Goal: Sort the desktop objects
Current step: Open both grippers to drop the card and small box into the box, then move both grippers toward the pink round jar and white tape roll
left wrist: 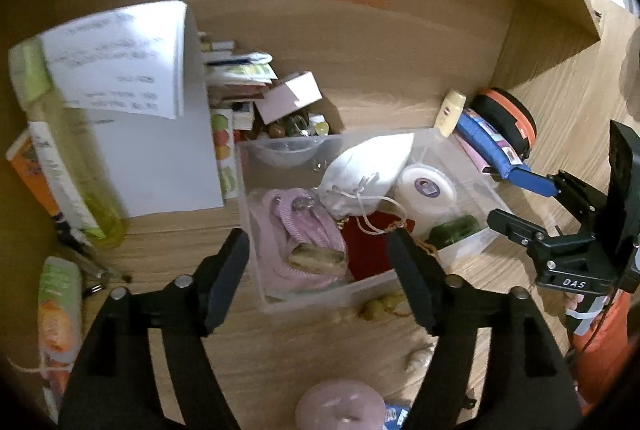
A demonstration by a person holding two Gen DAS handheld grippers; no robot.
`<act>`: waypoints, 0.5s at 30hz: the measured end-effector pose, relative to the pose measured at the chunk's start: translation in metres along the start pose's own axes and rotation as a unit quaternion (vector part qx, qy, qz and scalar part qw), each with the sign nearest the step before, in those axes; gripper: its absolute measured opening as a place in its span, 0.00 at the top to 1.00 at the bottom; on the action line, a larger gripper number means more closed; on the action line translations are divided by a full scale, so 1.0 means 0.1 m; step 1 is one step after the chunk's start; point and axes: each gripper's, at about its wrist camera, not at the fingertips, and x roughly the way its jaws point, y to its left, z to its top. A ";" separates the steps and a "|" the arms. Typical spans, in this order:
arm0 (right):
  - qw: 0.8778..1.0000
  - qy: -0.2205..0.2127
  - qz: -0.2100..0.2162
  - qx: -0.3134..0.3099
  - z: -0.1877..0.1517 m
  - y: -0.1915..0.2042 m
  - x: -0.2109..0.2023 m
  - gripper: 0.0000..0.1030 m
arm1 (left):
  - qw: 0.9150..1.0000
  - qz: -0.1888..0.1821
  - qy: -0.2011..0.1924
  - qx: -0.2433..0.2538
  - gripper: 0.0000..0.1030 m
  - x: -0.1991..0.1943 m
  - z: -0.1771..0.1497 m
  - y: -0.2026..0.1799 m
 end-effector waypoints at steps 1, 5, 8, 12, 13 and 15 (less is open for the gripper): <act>1.000 -0.003 0.001 0.003 -0.01 0.01 -0.05 0.26 | 1.000 0.003 -0.002 0.001 0.28 -0.03 -0.02 0.00; 1.000 -0.011 0.011 0.010 -0.08 0.07 -0.20 0.22 | 1.000 0.026 -0.010 0.006 0.19 -0.20 -0.16 -0.02; 1.000 -0.016 0.021 0.012 -0.18 0.15 -0.31 0.22 | 0.999 0.035 -0.010 0.007 0.16 -0.29 -0.29 -0.02; 0.999 -0.013 0.046 0.016 -0.32 0.27 -0.40 0.22 | 0.999 0.046 -0.001 0.002 0.14 -0.39 -0.52 -0.02; 0.998 -0.009 0.057 0.018 -0.37 0.32 -0.42 0.22 | 0.999 0.047 0.002 -0.001 0.14 -0.41 -0.57 -0.01; 0.997 -0.005 0.073 0.022 -0.44 0.39 -0.45 0.22 | 0.999 0.049 0.007 -0.008 0.14 -0.44 -0.69 0.01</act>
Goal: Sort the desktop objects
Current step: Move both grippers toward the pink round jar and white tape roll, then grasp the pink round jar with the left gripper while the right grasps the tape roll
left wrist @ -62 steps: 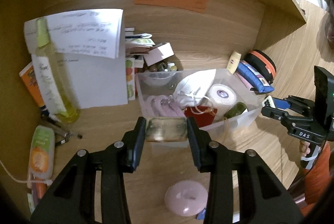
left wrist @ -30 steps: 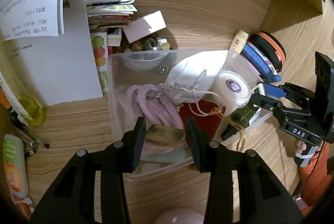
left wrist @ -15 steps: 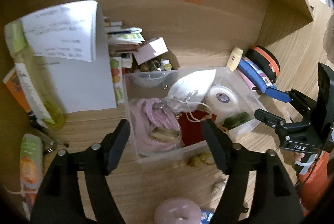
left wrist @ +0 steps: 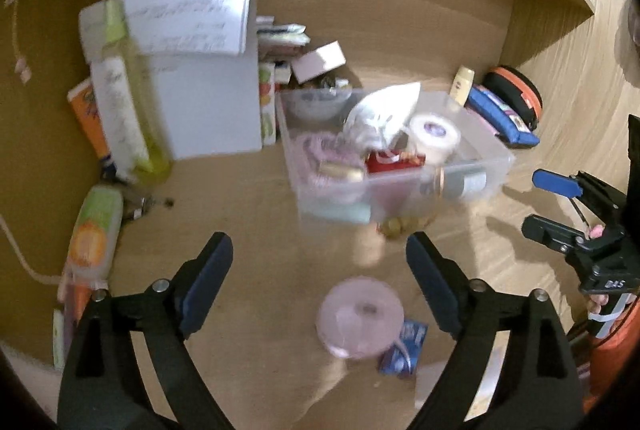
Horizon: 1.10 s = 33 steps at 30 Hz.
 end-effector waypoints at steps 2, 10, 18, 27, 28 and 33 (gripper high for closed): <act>1.000 0.005 0.021 0.003 -0.08 0.08 -0.04 0.22 | 1.000 0.002 0.003 -0.009 0.13 -0.03 -0.10 0.04; 0.992 0.018 0.123 0.000 -0.34 0.48 -0.14 0.22 | 0.998 0.001 0.026 -0.050 0.13 -0.08 -0.45 0.20; 0.984 0.057 0.160 -0.059 -0.56 0.94 0.08 0.54 | 0.997 -0.014 0.047 -0.053 0.13 -0.02 -0.64 0.14; 0.986 0.051 0.153 -0.053 -0.58 0.89 0.13 0.74 | 0.996 -0.031 0.078 -0.029 0.13 0.30 -0.52 -0.09; 0.986 0.048 0.153 -0.040 -0.56 0.82 0.10 0.74 | 0.996 -0.031 0.079 -0.026 0.13 0.34 -0.51 -0.11; 0.992 0.026 0.122 -0.019 -0.46 0.58 -0.03 0.74 | 0.997 -0.020 0.072 -0.005 0.16 0.44 -0.42 -0.24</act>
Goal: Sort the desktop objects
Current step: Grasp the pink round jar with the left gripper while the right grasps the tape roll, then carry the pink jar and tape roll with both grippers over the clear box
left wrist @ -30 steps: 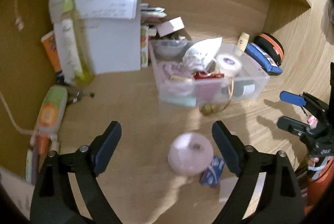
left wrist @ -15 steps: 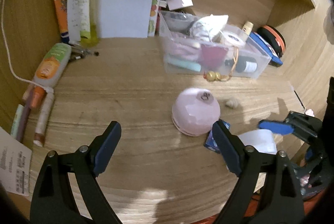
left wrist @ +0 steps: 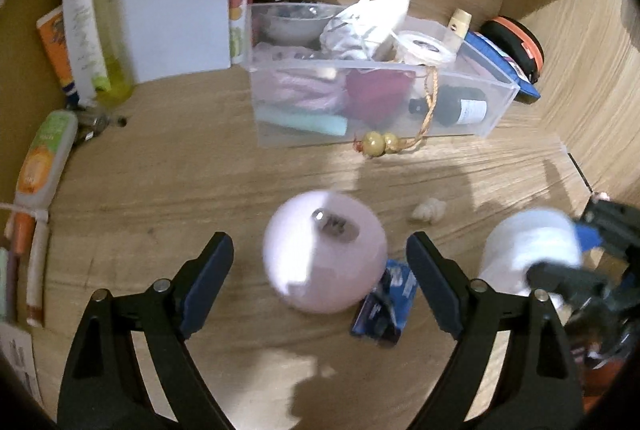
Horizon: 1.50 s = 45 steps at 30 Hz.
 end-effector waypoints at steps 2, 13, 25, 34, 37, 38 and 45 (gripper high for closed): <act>1.000 -0.008 -0.009 0.009 0.04 -0.09 -0.07 0.74 | 1.000 0.005 0.003 0.008 0.33 0.04 0.02 -0.04; 0.996 -0.048 -0.053 0.049 0.30 -0.55 -0.31 0.74 | 1.000 0.012 -0.006 -0.013 0.39 0.07 0.07 0.04; 0.990 -0.080 -0.073 0.090 0.51 -0.90 -0.47 0.74 | 0.997 0.015 -0.076 -0.026 0.39 -0.35 0.35 0.06; 0.988 -0.084 -0.091 0.096 0.70 -1.09 -0.46 0.74 | 0.994 0.007 -0.107 -0.033 0.39 -0.46 0.74 0.10; 0.986 -0.091 -0.104 0.096 0.81 -1.16 -0.46 0.74 | 0.993 -0.006 -0.110 -0.039 0.39 -0.43 0.86 0.13; 0.985 -0.093 -0.111 0.094 0.85 -1.18 -0.46 0.74 | 0.993 -0.007 -0.113 -0.041 0.39 -0.41 0.90 0.14; 0.979 -0.096 -0.144 0.104 1.10 -1.33 -0.31 0.74 | 0.994 0.000 -0.105 -0.043 0.39 -0.21 1.16 0.17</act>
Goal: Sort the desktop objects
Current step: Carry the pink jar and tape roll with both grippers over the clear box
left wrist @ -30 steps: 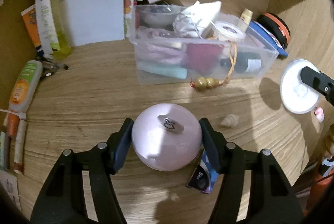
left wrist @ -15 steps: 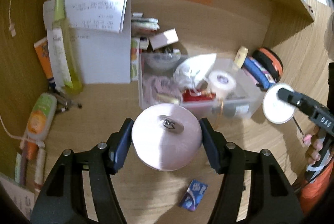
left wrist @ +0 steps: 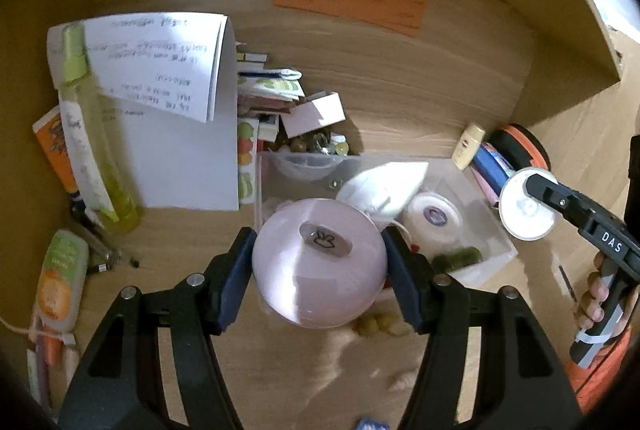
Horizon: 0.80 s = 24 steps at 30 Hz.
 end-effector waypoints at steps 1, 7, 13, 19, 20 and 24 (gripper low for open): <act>1.000 0.002 -0.005 -0.002 0.03 0.01 0.06 0.74 | 1.000 0.000 0.001 0.000 0.39 0.02 0.02 0.00; 0.999 0.020 -0.027 0.001 0.15 -0.04 0.38 0.74 | 1.000 -0.002 0.011 0.000 0.39 0.16 0.10 0.02; 0.997 0.042 -0.057 -0.008 0.19 -0.07 0.74 0.74 | 1.000 0.010 0.021 0.003 0.39 0.38 0.17 0.03; 0.996 0.056 -0.075 -0.004 0.18 -0.16 0.99 0.74 | 0.999 0.021 0.037 0.012 0.39 0.65 0.17 0.02; 0.996 0.059 -0.070 0.002 0.17 -0.17 1.02 0.74 | 0.999 0.027 0.038 0.015 0.39 0.69 0.15 0.01; 0.995 0.058 -0.082 -0.010 0.12 -0.17 1.09 0.74 | 0.998 0.044 0.030 0.035 0.40 0.74 0.13 -0.04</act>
